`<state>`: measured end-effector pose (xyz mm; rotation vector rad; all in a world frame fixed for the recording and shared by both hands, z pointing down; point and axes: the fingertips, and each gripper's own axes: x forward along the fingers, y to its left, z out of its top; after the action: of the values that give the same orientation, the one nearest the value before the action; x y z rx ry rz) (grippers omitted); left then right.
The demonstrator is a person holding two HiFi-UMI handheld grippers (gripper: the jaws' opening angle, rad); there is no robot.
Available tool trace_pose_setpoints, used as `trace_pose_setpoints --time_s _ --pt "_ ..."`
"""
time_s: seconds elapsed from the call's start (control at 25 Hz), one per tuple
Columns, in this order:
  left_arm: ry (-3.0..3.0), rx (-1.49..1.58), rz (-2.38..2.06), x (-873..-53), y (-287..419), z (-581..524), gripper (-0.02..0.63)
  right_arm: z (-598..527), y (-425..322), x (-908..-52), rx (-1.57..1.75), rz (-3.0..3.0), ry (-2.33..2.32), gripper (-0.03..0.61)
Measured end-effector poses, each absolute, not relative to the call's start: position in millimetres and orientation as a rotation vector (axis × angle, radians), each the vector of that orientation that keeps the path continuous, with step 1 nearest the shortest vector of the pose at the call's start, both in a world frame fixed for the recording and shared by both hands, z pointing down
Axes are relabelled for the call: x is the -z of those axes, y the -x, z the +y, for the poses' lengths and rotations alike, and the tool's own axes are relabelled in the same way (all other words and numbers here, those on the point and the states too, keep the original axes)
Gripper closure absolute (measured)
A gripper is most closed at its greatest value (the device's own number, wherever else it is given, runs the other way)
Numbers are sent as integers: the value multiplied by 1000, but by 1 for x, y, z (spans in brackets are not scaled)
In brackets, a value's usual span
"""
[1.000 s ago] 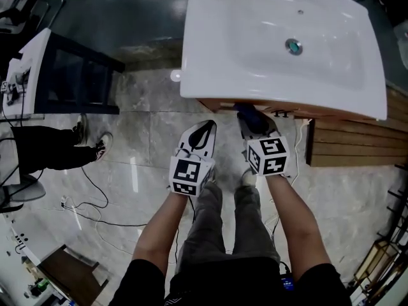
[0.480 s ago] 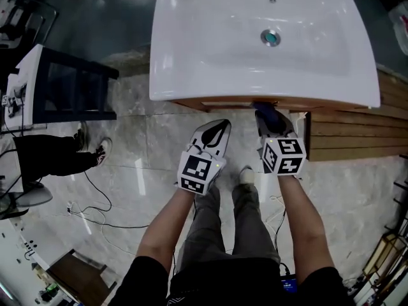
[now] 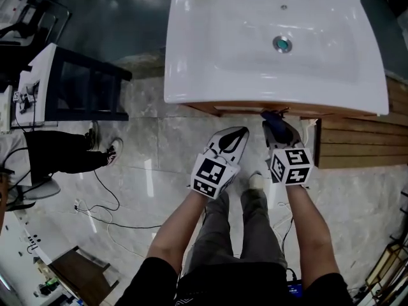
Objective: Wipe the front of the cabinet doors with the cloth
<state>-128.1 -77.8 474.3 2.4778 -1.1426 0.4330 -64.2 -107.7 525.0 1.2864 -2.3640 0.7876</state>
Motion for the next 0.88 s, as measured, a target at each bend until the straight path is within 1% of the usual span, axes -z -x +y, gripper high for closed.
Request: trace_pose_setpoints --time_s 0.88 --pt "-2357 -466 -1345 -496 290 -74 606 -93 236 -543 -798 -2429 -1033 471"
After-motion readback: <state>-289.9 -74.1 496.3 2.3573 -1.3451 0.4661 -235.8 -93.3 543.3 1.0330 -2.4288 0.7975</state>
